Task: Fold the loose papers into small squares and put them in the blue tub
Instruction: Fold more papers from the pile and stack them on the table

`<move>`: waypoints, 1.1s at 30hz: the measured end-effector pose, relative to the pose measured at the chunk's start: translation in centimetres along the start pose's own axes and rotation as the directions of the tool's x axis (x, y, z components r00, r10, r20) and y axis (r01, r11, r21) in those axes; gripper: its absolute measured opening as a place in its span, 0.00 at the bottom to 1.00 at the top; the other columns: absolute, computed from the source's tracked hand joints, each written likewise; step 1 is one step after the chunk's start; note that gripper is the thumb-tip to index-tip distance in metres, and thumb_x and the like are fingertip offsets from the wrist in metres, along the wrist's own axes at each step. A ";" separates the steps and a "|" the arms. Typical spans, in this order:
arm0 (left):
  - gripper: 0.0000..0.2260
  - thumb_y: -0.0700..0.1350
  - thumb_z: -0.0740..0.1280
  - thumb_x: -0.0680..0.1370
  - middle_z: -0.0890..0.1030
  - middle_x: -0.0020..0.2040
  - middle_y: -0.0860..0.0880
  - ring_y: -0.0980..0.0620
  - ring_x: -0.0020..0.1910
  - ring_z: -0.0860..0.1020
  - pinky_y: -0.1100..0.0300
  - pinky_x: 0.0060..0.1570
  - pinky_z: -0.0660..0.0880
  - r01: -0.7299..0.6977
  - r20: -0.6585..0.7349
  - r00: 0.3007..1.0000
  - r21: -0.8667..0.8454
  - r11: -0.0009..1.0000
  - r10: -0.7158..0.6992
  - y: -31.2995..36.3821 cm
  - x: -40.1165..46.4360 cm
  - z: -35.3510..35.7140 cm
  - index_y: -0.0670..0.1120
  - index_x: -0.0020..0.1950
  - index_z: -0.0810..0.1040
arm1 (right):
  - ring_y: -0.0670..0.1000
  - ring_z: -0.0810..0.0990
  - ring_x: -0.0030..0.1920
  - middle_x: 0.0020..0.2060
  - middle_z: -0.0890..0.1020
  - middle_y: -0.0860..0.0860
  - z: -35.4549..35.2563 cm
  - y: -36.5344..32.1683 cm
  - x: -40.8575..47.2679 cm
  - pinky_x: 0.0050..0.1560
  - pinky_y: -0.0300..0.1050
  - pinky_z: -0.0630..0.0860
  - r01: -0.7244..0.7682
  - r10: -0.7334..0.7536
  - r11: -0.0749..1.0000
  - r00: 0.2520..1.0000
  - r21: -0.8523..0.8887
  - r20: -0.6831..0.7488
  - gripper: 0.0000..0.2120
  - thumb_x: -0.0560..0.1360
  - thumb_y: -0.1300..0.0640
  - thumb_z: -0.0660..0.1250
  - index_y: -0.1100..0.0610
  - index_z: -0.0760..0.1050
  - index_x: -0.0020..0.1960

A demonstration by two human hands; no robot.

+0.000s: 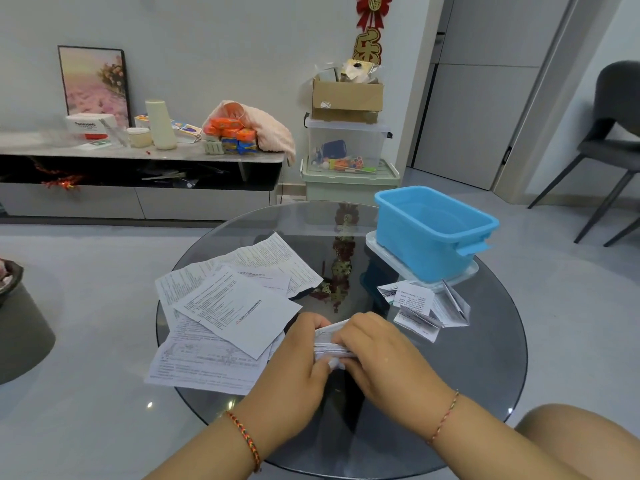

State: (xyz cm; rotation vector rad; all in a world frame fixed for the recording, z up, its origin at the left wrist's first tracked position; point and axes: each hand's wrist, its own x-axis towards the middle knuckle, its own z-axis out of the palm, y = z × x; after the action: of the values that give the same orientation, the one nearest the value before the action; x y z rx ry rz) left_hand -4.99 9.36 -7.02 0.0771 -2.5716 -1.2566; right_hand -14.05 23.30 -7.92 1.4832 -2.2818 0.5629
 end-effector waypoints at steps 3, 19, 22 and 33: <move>0.11 0.42 0.64 0.77 0.73 0.46 0.56 0.61 0.45 0.71 0.70 0.42 0.67 -0.044 -0.021 0.999 0.057 0.997 0.045 -0.2 0.1 -0.2 0.55 0.50 0.65 | 0.48 0.68 0.43 0.43 0.73 0.48 -0.3 -0.4 -0.1 0.44 0.41 0.65 -0.070 0.062 0.996 0.989 -0.054 -0.131 0.12 0.68 0.52 0.66 0.51 0.68 0.50; 0.08 0.36 0.72 0.72 0.84 0.36 0.50 0.56 0.31 0.79 0.53 0.34 0.78 0.269 0.016 0.960 -0.324 0.907 -0.279 0.0 -0.2 -1.2 0.48 0.46 0.82 | 0.44 0.73 0.41 0.38 0.75 0.42 -5.5 4.4 -1.1 0.40 0.37 0.68 -0.489 0.503 0.860 0.860 0.142 -0.082 0.11 0.68 0.44 0.71 0.47 0.75 0.46; 0.08 0.34 0.72 0.72 0.85 0.39 0.50 0.51 0.37 0.82 0.50 0.38 0.79 0.309 0.000 0.943 -0.367 0.878 -0.332 -0.2 -0.2 -1.1 0.46 0.46 0.82 | 0.48 0.74 0.41 0.37 0.75 0.44 -6.6 7.3 -2.1 0.39 0.40 0.65 -0.624 0.614 0.776 0.781 -0.095 -0.118 0.10 0.67 0.47 0.74 0.50 0.76 0.43; 0.08 0.37 0.72 0.72 0.85 0.41 0.50 0.48 0.40 0.83 0.55 0.36 0.77 0.315 0.005 0.941 -0.377 0.871 -0.338 -0.7 0.0 -0.6 0.48 0.46 0.81 | 0.50 0.71 0.58 0.56 0.76 0.45 -4.2 7.5 -1.7 0.58 0.44 0.65 -0.386 0.454 0.860 0.878 -0.334 0.152 0.22 0.74 0.36 0.60 0.48 0.74 0.60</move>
State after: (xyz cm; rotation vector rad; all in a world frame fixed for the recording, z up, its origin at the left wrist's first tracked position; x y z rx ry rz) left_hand -4.85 8.49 -7.17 0.4838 -2.2816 -1.8144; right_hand -19.94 29.52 -6.17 0.9415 -2.7497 0.1489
